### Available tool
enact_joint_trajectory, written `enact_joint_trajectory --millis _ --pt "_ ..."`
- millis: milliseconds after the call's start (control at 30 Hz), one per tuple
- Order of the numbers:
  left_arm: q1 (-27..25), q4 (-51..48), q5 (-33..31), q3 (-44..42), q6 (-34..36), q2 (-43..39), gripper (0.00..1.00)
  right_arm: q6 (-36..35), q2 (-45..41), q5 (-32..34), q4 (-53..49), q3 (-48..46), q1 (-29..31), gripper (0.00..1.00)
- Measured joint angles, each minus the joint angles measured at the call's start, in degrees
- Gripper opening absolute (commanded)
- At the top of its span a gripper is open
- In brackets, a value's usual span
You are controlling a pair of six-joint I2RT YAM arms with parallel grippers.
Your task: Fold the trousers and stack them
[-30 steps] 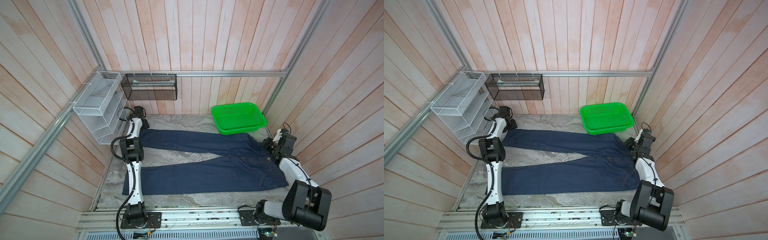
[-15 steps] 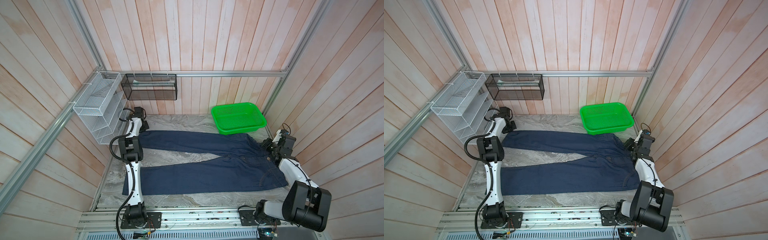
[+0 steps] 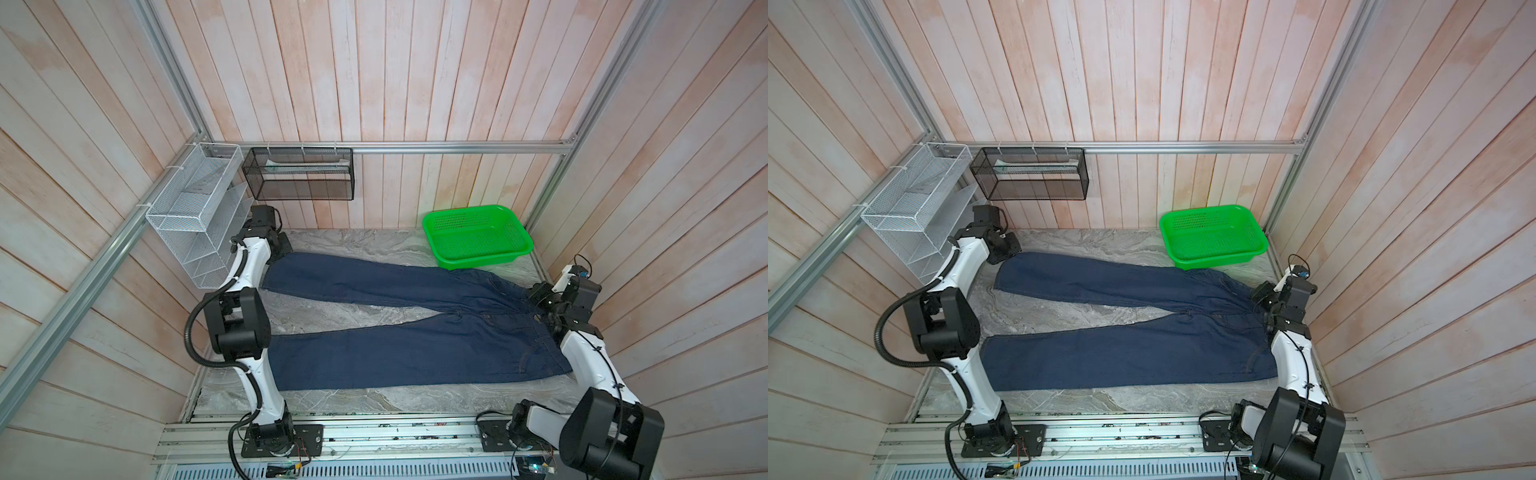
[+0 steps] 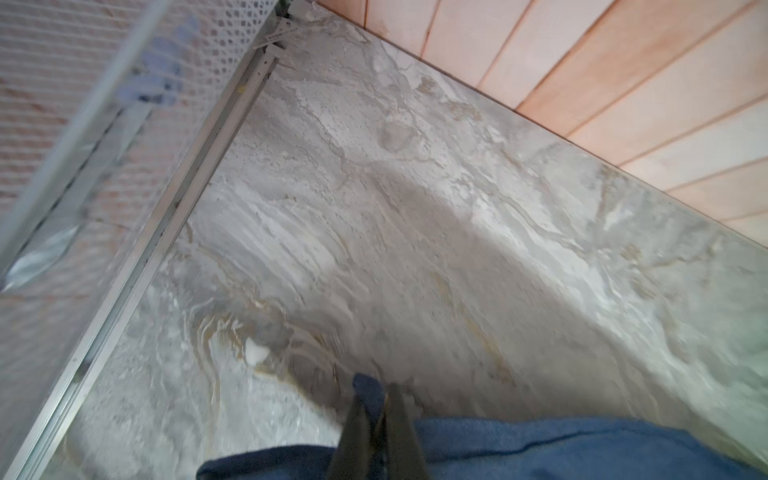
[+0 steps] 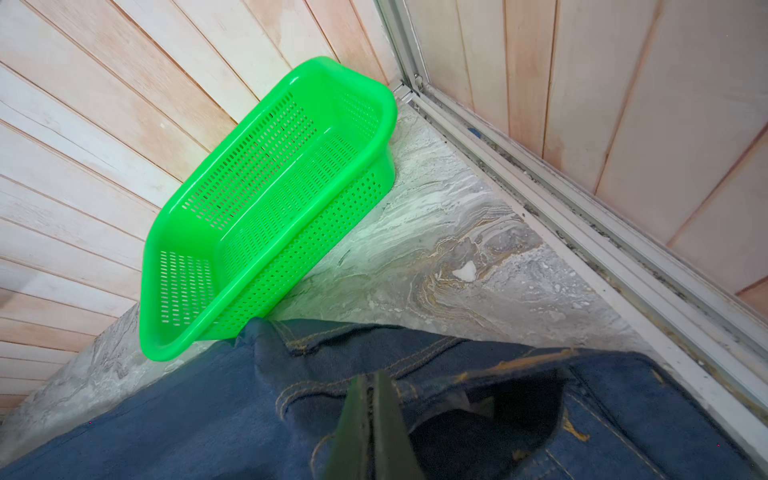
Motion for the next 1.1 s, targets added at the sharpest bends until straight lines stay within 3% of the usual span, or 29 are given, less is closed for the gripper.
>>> enact_joint_trajectory --millis 200,433,533,700,900,1100 --pt "2.51 5.27 1.62 -15.65 -0.52 -11.67 0.0 -0.07 -5.16 -0.04 -1.42 -1.7 -2.86 0.0" --pt "7.96 8.7 5.44 -23.56 -1.42 -23.5 0.0 -0.24 -7.28 -0.07 -2.84 -1.7 -6.21 0.0" --pt "10.56 9.38 7.91 -23.78 -2.03 -26.8 0.0 0.0 -6.82 -0.04 -2.14 -1.7 -6.69 0.0" --pt "12.41 9.55 13.33 -20.76 -1.6 -24.7 0.0 2.43 -0.39 -0.94 1.49 -0.42 -6.8 0.0" --pt "12.61 5.97 18.03 -14.88 -3.17 -22.1 0.0 5.2 9.77 -3.54 3.69 9.6 -6.78 0.0" --pt "12.74 5.66 22.21 -13.14 -3.72 -21.4 0.0 5.86 11.98 -4.57 5.16 19.06 -7.15 0.0"
